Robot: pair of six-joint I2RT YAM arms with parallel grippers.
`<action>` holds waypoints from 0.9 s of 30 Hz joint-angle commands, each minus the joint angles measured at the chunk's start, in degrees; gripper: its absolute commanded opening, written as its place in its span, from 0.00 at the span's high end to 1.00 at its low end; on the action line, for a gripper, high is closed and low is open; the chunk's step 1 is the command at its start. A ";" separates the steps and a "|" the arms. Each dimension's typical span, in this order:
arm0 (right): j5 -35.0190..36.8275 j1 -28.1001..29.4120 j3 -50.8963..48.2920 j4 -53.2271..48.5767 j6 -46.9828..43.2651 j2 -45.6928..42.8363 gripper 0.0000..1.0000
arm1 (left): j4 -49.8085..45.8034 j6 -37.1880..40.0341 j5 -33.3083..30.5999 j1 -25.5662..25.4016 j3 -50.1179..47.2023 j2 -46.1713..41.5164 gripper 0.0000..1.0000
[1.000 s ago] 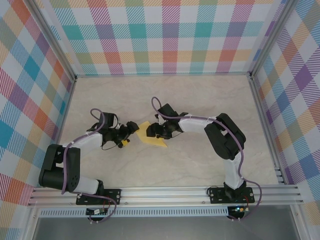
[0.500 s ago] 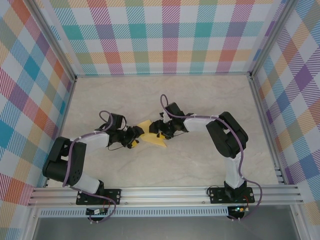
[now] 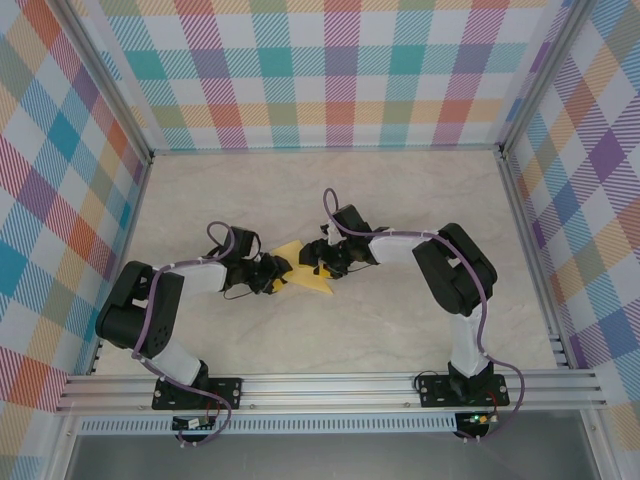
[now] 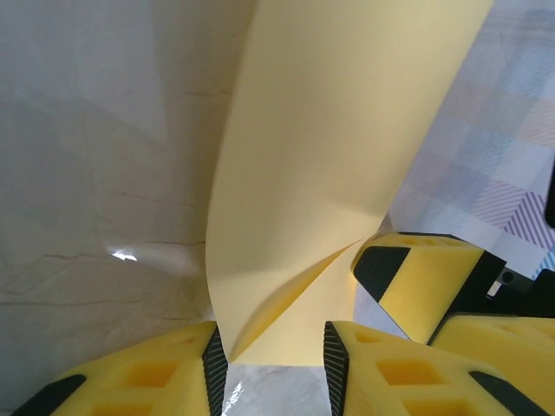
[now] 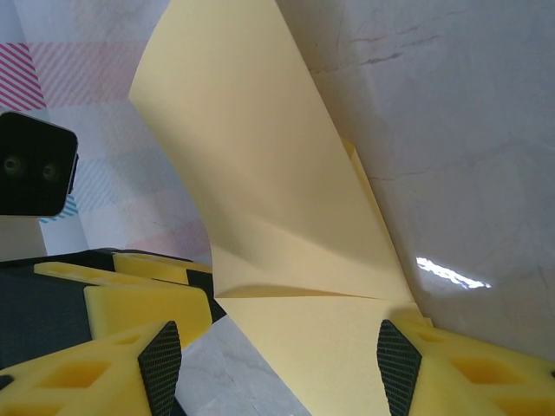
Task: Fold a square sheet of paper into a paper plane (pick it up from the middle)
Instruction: Fold the wing for the fifth time at the center of the table.
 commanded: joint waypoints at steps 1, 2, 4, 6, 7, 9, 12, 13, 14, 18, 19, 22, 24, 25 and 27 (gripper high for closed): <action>1.20 -0.54 -1.86 -1.46 -0.46 2.44 0.36 | 1.12 -0.57 -0.39 -0.62 1.49 1.10 0.64; 1.13 -0.56 -1.86 -1.46 -0.54 2.44 0.36 | 1.25 -0.65 -0.38 -0.62 1.53 1.25 0.65; 1.21 -0.58 -1.95 -1.41 -0.67 2.44 0.36 | 1.91 -0.81 -0.22 -0.70 1.68 1.65 0.68; 1.04 -0.58 -2.03 -1.20 -0.88 2.34 0.36 | 2.28 -0.87 -0.21 -0.70 1.77 1.88 0.70; 1.04 -0.58 -2.03 -1.10 -1.07 2.35 0.36 | 2.38 -0.92 -0.28 -0.77 1.77 1.96 0.73; 1.12 -0.58 -2.10 -0.98 -1.81 2.20 0.36 | 2.64 -0.89 -0.44 -0.79 1.64 1.80 0.78; 1.85 -0.58 -2.68 -0.21 -3.75 1.19 0.36 | 2.19 -0.83 -1.18 -0.86 1.51 1.04 0.84; 2.29 -0.58 -2.90 0.23 -4.57 0.55 0.35 | 1.83 -0.66 -1.52 -0.88 1.42 0.63 0.84; 2.72 -0.58 -3.00 0.45 -5.35 -0.03 0.35 | 1.38 -0.41 -1.70 -0.96 1.40 0.21 0.84; 3.26 -0.59 -2.73 1.17 -8.55 -1.75 0.33 | 0.15 0.44 -1.87 -1.13 1.43 -0.73 0.87; 3.10 -0.58 -2.80 1.66 -9.31 -2.03 0.33 | 0.01 0.54 -1.86 -1.26 1.60 -0.69 0.92; 3.94 -0.57 -3.92 3.08 -11.54 -3.60 0.33 | -0.32 0.71 -1.71 -1.61 2.45 -0.45 1.00; 5.96 -0.58 -5.17 3.99 -13.85 -5.68 0.32 | -0.79 0.54 -1.98 -1.76 2.94 -0.53 1.00; 7.08 -0.49 -6.14 4.75 -15.20 -7.14 0.32 | -1.34 0.53 -2.22 -1.89 3.15 -0.66 1.00; 11.81 0.06 -9.15 7.14 -19.19 -11.06 0.32 | -3.14 0.49 -2.91 -2.10 3.96 -1.27 1.00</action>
